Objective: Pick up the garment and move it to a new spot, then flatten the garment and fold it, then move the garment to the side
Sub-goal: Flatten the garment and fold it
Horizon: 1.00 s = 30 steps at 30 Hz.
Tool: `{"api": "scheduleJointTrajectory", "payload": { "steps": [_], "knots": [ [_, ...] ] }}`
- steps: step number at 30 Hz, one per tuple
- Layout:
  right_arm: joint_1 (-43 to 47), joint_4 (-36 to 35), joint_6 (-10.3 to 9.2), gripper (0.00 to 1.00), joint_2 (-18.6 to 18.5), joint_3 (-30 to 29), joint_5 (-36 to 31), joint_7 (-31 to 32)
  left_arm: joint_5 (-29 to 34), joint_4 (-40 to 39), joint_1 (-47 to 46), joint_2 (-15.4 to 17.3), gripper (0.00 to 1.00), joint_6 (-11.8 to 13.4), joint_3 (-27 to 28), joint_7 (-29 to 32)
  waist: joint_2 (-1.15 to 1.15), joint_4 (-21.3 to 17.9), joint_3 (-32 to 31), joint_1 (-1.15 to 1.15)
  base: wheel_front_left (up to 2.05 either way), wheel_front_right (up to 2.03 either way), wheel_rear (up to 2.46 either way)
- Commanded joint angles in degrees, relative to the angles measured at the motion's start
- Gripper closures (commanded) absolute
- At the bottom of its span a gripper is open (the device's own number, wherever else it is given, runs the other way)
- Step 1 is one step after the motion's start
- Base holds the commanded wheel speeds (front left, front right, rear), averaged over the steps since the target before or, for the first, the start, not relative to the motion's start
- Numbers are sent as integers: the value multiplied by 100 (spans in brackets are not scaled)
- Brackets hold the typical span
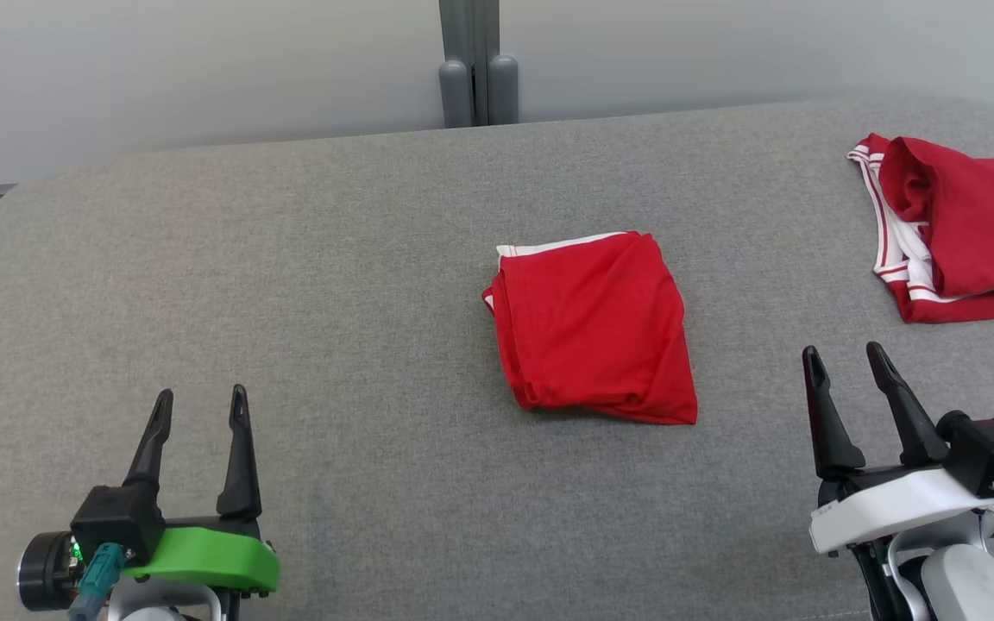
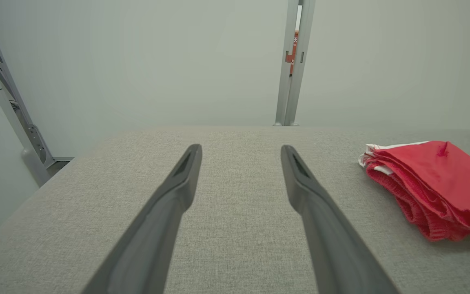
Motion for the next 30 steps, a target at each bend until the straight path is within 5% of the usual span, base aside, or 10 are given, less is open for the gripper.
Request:
{"api": "scheduleJointTrajectory", "payload": {
  "steps": [1,30],
  "knots": [
    [81,-61,2,0,21,-28,-63,-15,70,-34,122,71,0,47,40,-1,0,22,-52,0,0,0,0],
    [493,-228,2,0,182,-218,-586,-15,-39,-198,431,267,0,81,21,259,0,241,-453,0,0,0,0]
  ]
}}
